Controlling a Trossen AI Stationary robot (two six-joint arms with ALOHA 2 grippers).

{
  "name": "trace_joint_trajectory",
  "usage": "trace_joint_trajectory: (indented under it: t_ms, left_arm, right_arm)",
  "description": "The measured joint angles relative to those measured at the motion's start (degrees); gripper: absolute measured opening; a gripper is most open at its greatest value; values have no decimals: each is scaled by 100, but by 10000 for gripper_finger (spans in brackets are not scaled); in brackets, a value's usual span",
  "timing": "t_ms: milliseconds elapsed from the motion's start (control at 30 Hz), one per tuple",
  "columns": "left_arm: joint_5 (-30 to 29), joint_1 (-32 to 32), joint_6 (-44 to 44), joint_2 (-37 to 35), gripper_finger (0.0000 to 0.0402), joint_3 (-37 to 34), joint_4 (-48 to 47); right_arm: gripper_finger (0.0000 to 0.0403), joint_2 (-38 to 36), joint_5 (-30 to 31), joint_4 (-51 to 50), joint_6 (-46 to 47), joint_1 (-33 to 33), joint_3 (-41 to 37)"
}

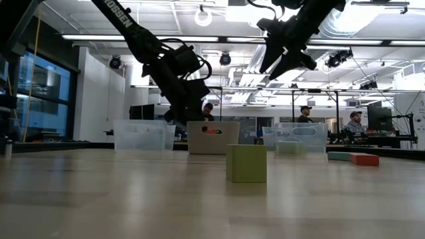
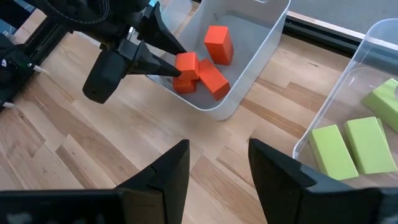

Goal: Sort & place blocks by color
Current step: Put the orange cube block into the gray bin, then put the small blue rectangular block into the left transparent bin

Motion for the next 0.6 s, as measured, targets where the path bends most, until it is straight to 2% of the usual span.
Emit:
trace_joint_trajectory:
  t_ms: [200,467,600]
  left_arm:
    - [6,37,11,-67,164,132,-236]
    - [4,118,154,-83,164,1110,-1522]
    - [3,118,376,-115,164,1564,-2072]
  right_arm:
    - [154,0,-191,24,2,0,0]
    - [154,0,-889,82,268,35,0]
    - [154,1,-962,22,328,242,0]
